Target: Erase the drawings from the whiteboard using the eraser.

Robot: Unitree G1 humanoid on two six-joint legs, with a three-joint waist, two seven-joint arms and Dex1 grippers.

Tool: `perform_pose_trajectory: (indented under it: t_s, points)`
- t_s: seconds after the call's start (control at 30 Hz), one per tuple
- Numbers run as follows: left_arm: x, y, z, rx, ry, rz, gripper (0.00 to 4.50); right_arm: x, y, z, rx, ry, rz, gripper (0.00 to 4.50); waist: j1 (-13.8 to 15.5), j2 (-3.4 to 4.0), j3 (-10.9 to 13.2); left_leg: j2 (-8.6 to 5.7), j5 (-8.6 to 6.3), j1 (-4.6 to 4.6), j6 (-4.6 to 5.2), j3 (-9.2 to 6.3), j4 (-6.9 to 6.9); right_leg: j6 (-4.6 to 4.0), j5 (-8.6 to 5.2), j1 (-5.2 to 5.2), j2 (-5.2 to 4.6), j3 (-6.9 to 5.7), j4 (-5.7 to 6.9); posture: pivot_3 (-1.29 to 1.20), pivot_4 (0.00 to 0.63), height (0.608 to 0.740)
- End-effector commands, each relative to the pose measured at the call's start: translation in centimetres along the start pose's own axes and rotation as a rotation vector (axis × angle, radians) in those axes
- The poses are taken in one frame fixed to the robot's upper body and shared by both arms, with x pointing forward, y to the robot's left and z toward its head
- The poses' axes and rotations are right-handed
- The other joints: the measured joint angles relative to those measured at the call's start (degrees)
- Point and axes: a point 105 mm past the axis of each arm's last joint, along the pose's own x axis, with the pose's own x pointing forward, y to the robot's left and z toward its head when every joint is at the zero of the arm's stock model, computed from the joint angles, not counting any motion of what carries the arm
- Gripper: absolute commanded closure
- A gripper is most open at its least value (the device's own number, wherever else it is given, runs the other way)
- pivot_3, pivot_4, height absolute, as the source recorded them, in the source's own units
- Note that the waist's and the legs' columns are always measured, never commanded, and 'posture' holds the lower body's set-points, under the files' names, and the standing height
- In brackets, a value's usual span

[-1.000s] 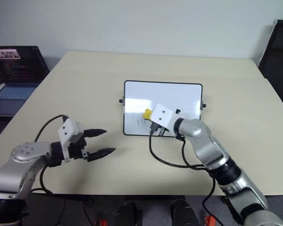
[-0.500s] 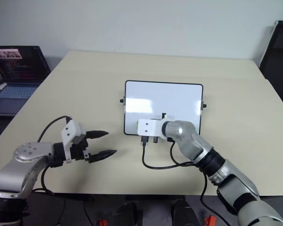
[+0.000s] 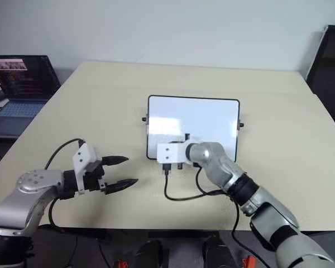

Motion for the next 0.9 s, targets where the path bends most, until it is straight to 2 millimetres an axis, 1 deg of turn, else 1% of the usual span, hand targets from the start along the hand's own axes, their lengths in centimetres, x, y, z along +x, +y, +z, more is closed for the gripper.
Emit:
perform_pose_trajectory:
  t_s: [0.03, 0.1, 0.17, 0.23, 0.27, 0.37, 0.43, 0.47, 0.53, 0.6, 0.67, 0.8, 0.83, 0.9]
  points:
    - [-0.2, -0.1, 0.8, 0.037, -0.019, 0.0, 0.0, -0.6, -3.1, -0.7, -0.003, 0.036, -0.156, 3.39, 0.0, 0.0, 0.0, 0.0, 0.0, 0.0, 0.0, 0.0, 0.0, -0.03, -0.01, -0.01, 0.0, 0.0, 0.01, 0.0, 0.15, 0.74]
    - [-0.2, -0.1, 0.7, 0.036, -0.019, -0.002, 0.0, -1.0, -4.5, -1.0, 0.009, 0.046, -0.226, 3.39, 0.0, 0.0, 0.0, 0.0, 0.0, 0.01, 0.0, -0.01, 0.03, -0.18, -0.04, 0.0, 0.0, 0.0, 0.04, 0.0, 0.15, 0.74]
    - [-0.1, -0.1, 0.7, 0.036, -0.019, -0.002, 0.0, -1.2, -4.9, -1.3, 0.013, 0.051, -0.242, 3.39, 0.0, 0.0, 0.0, -0.01, 0.01, 0.01, 0.0, 0.0, 0.09, -0.21, 0.01, 0.0, 0.0, 0.01, 0.03, 0.0, 0.15, 0.74]
    - [-0.1, -0.1, 0.7, 0.036, -0.021, -0.004, 0.0, -1.1, -4.2, -1.6, -0.002, 0.057, -0.197, 3.39, 0.1, -0.02, 0.0, -0.01, 0.01, 0.01, 0.01, 0.0, 0.13, -0.21, 0.01, 0.02, -0.01, 0.01, 0.02, 0.0, 0.15, 0.74]
    - [0.0, -0.1, 0.7, 0.036, -0.021, -0.005, 0.0, -1.0, -3.5, -1.7, -0.012, 0.055, -0.157, 3.39, 0.1, -0.02, 0.0, -0.01, 0.01, 0.01, 0.01, 0.0, 0.13, -0.21, 0.01, 0.02, -0.01, 0.01, 0.01, 0.0, 0.15, 0.74]
    - [0.1, 0.0, 0.7, 0.037, -0.022, -0.009, 0.0, -0.8, -0.9, -1.2, -0.057, 0.038, -0.027, 3.39, 0.1, -0.02, 0.0, 0.0, 0.01, 0.01, 0.01, 0.0, 0.1, -0.2, 0.0, 0.02, 0.0, 0.01, 0.0, 0.0, 0.15, 0.74]
    - [0.2, 0.0, 0.8, 0.038, -0.024, -0.011, 0.0, -0.7, -0.1, -0.8, -0.074, 0.027, 0.012, 3.4, 0.0, -0.02, 0.0, 0.0, 0.01, 0.01, 0.01, 0.0, 0.08, -0.18, -0.01, 0.02, 0.0, 0.01, 0.0, 0.0, 0.15, 0.74]
    - [0.2, 0.0, 0.8, 0.038, -0.025, -0.012, 0.0, -0.6, -0.4, -0.7, -0.073, 0.029, -0.005, 3.4, 0.0, -0.02, 0.0, 0.0, 0.01, 0.01, 0.01, 0.0, 0.07, -0.17, -0.01, 0.02, 0.0, 0.01, 0.0, 0.0, 0.15, 0.74]
    - [0.3, 0.0, 0.8, 0.039, -0.026, -0.013, 0.0, -0.7, -2.0, -1.1, -0.038, 0.053, -0.096, 3.4, 0.0, -0.01, 0.0, 0.0, 0.01, 0.01, 0.01, 0.01, 0.08, -0.18, -0.01, 0.01, 0.0, 0.01, 0.0, 0.0, 0.15, 0.74]
    - [0.3, 0.0, 0.8, 0.038, -0.027, -0.015, 0.0, -1.1, -3.3, -1.9, -0.008, 0.08, -0.164, 3.4, 0.0, -0.01, 0.0, 0.0, 0.01, 0.01, 0.01, 0.0, 0.1, -0.19, 0.0, 0.01, 0.0, 0.02, 0.02, 0.0, 0.15, 0.74]
    - [0.3, -0.1, 0.8, 0.037, -0.027, -0.016, 0.0, -1.6, -4.0, -2.9, 0.016, 0.108, -0.19, 3.4, 0.0, -0.01, 0.0, 0.0, 0.02, 0.01, 0.01, 0.0, 0.12, -0.22, 0.03, 0.01, 0.0, 0.02, 0.02, 0.0, 0.15, 0.74]
    - [0.3, -0.1, 0.8, 0.036, -0.028, -0.017, 0.0, -2.1, -3.8, -4.2, 0.042, 0.138, -0.169, 3.4, 0.2, -0.03, 0.0, -0.01, 0.03, 0.01, 0.03, 0.0, 0.14, -0.21, 0.04, 0.04, -0.02, 0.01, 0.02, 0.0, 0.15, 0.74]
    - [0.4, -0.1, 0.8, 0.035, -0.029, -0.017, 0.0, -2.2, -3.5, -4.2, 0.045, 0.133, -0.15, 3.4, 0.2, -0.03, 0.0, -0.02, 0.03, 0.01, 0.03, 0.0, 0.15, -0.21, 0.04, 0.04, -0.02, 0.01, 0.02, 0.0, 0.15, 0.74]
    - [0.4, -0.1, 0.8, 0.034, -0.033, -0.018, 0.0, -2.1, -2.3, -3.8, 0.029, 0.114, -0.086, 3.4, 0.3, -0.03, 0.0, -0.01, 0.03, 0.02, 0.03, 0.0, 0.14, -0.21, 0.04, 0.04, -0.02, 0.01, 0.02, 0.0, 0.15, 0.74]
